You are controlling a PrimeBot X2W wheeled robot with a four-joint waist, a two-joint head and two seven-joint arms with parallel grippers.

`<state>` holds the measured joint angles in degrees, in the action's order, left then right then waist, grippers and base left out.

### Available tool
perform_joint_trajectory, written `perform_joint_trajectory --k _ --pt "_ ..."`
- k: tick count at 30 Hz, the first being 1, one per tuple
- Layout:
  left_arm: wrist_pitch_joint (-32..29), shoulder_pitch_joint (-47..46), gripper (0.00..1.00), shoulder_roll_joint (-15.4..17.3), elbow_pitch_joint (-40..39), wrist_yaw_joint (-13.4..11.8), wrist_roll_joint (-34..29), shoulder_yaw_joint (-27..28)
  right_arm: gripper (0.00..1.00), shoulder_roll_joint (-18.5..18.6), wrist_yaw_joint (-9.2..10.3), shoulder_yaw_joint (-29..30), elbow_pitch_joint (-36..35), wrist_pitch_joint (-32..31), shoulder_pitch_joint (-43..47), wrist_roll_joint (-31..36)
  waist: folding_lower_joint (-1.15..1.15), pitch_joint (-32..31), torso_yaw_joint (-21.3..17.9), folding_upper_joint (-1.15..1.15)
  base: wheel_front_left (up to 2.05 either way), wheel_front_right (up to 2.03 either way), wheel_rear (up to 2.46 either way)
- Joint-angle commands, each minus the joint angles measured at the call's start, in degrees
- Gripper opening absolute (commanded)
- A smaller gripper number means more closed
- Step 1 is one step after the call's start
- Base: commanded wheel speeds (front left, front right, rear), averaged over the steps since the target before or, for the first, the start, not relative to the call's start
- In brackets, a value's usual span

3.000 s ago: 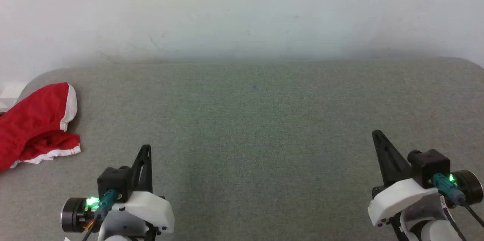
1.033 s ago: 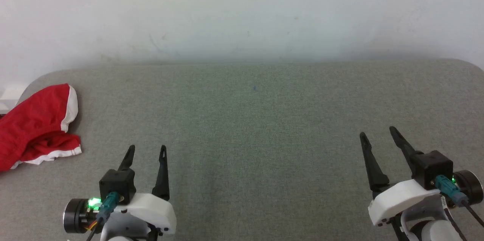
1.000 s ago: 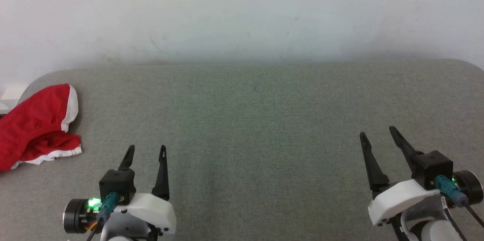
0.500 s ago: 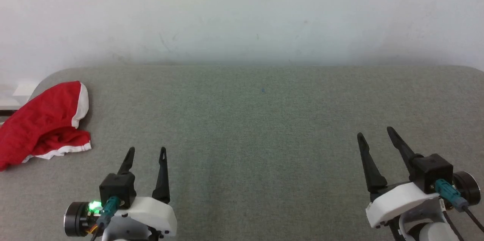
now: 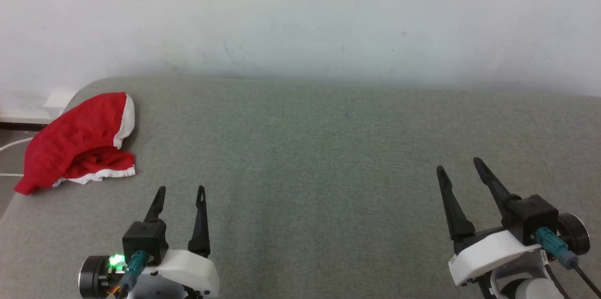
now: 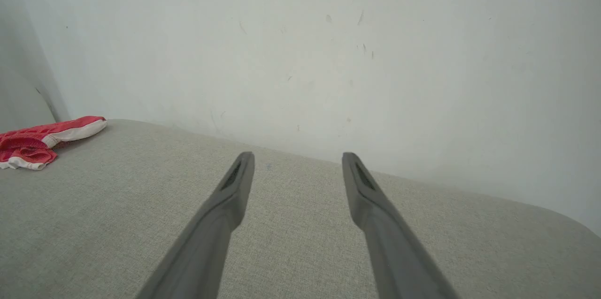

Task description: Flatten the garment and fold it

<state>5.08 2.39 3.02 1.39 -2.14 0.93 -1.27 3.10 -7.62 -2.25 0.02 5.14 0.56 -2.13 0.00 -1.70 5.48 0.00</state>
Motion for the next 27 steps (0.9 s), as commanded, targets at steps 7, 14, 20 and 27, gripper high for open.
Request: perform_joint_trajectory --k 7,14,20,27 --pt "1.29 1.19 1.0 0.08 0.12 -0.54 0.49 -0.04 1.0 -0.1 0.06 -0.66 -0.04 1.28 0.92 -0.82 0.0 -0.48 2.62 0.0 0.0 0.0 0.0" --pt "2.13 1.61 1.0 0.15 0.15 -0.69 0.52 -0.04 1.0 -0.11 0.06 -1.08 0.48 2.11 1.18 -1.26 0.0 -0.93 4.92 0.0 0.0 0.0 0.0" --pt "2.85 1.99 1.0 0.16 0.25 -0.88 0.52 -0.21 1.0 -0.12 0.07 -1.68 0.66 2.83 1.55 -1.65 0.0 -1.37 7.11 0.0 0.0 0.0 0.0" --pt "3.7 2.53 1.0 0.14 0.26 -1.16 0.52 -0.58 1.0 -0.13 0.08 -2.29 1.23 3.67 1.75 -2.39 0.0 -1.69 9.76 0.0 0.0 0.0 0.0"
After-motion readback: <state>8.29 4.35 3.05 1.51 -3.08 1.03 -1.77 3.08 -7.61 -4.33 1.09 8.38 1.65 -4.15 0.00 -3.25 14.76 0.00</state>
